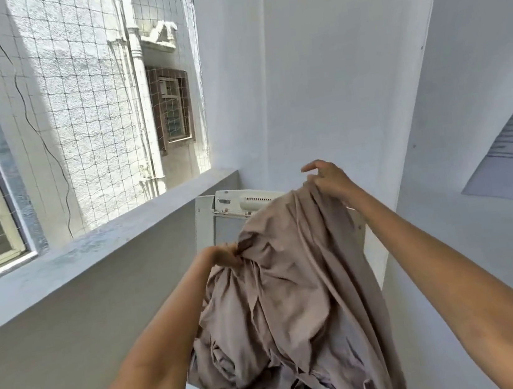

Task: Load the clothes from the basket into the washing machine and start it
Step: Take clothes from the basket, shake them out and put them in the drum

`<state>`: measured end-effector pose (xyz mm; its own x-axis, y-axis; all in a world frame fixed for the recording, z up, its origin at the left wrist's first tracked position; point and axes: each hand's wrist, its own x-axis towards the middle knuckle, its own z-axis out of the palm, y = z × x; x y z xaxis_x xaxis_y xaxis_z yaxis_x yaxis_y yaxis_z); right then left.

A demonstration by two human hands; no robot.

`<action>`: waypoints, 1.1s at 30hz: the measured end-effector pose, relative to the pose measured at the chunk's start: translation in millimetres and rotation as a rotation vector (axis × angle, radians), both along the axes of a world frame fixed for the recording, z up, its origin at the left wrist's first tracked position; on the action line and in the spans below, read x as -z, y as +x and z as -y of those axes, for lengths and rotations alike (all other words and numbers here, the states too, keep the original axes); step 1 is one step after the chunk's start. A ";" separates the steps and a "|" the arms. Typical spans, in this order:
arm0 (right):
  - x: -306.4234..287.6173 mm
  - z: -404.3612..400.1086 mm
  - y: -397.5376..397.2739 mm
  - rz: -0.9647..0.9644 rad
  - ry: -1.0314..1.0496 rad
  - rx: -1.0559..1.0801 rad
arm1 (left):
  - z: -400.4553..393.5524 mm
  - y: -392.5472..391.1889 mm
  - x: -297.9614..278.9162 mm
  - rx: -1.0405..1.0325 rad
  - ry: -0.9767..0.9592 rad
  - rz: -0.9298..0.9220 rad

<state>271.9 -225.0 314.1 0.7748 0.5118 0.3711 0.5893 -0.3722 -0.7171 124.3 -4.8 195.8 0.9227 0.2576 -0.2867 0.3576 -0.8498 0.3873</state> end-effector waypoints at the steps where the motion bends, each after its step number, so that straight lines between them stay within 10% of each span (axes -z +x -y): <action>1: -1.1 -6.1 -3.2 0.030 -0.024 -0.001 | 1.4 -2.9 -8.1 0.026 -0.226 0.030; 5: -2.3 -27.6 -22.0 0.003 0.141 -0.046 | 12.0 -2.1 -36.4 -0.126 -0.930 0.587; 14: 15.0 -32.9 -15.3 0.114 -0.191 -0.084 | 41.8 19.7 -48.6 -0.444 -0.184 1.036; 21: 132.2 7.0 2.0 -0.244 -0.604 -0.188 | 38.7 39.2 -68.8 -0.747 -0.458 1.143; 28: 54.7 -11.3 -18.6 -0.219 0.136 0.048 | 17.4 26.7 -42.2 -0.542 -0.540 0.918; 33: -82.2 -70.3 -42.9 -0.372 0.550 -0.229 | 27.5 3.9 -49.9 -0.393 -0.927 0.924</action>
<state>228.9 -154.8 396.3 0.7955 0.4914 0.3545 0.2886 0.2071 -0.9348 128.2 -32.3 245.7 0.7817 0.5974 0.1790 -0.1838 -0.0536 0.9815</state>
